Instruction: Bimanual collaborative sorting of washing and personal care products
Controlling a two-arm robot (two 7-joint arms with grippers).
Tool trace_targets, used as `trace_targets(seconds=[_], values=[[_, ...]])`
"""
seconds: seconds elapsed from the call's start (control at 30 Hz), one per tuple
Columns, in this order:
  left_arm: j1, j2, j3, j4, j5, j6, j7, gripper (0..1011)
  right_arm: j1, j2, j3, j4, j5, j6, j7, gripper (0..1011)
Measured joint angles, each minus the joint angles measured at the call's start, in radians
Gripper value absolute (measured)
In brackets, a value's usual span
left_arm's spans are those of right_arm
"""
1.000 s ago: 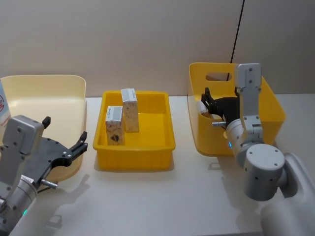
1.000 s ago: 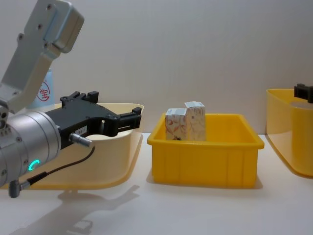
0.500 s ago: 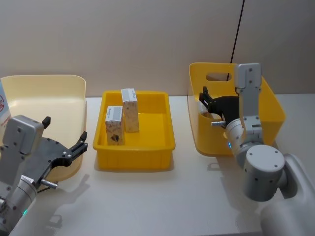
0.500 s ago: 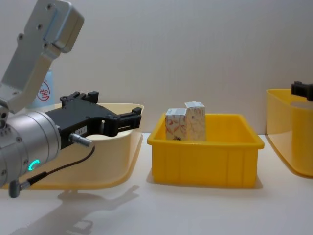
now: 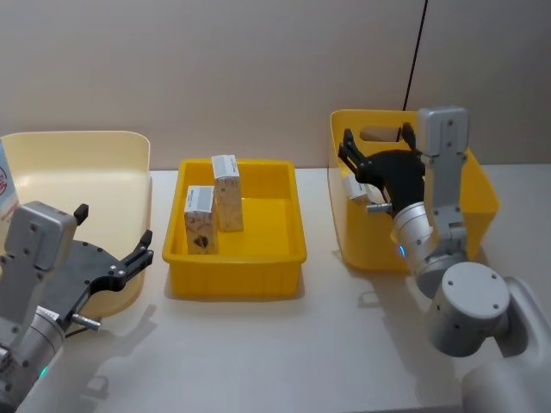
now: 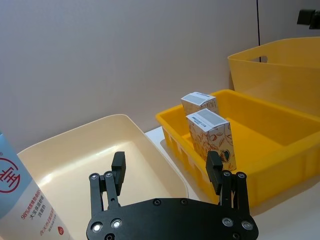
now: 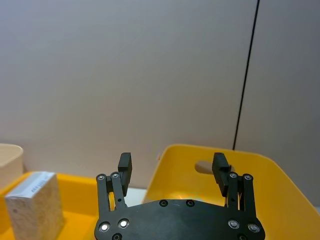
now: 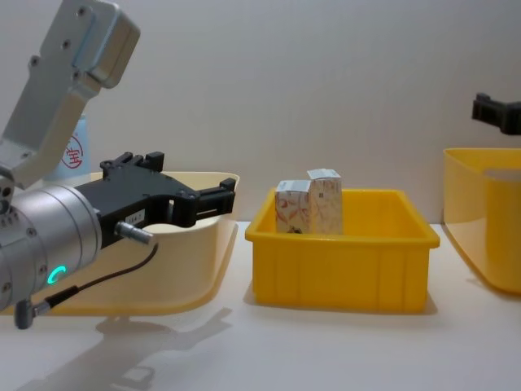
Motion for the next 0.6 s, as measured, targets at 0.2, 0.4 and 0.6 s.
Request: trace_targets(seconds=[0.2, 0.4, 0.6], values=[[0.000, 0.000, 0.000, 0.000, 0.000, 0.000, 0.000, 1003, -0.012, 0.006, -0.003, -0.016, 0.021, -0.068, 0.044, 1001], [0.000, 0.000, 0.000, 0.000, 0.000, 0.000, 0.000, 1002, -0.020, 0.012, -0.007, -0.023, 0.027, -0.066, 0.044, 1001], [0.000, 0.000, 0.000, 0.000, 0.000, 0.000, 0.000, 1003, -0.056, 0.039, -0.024, -0.057, 0.057, -0.057, 0.049, 1001]])
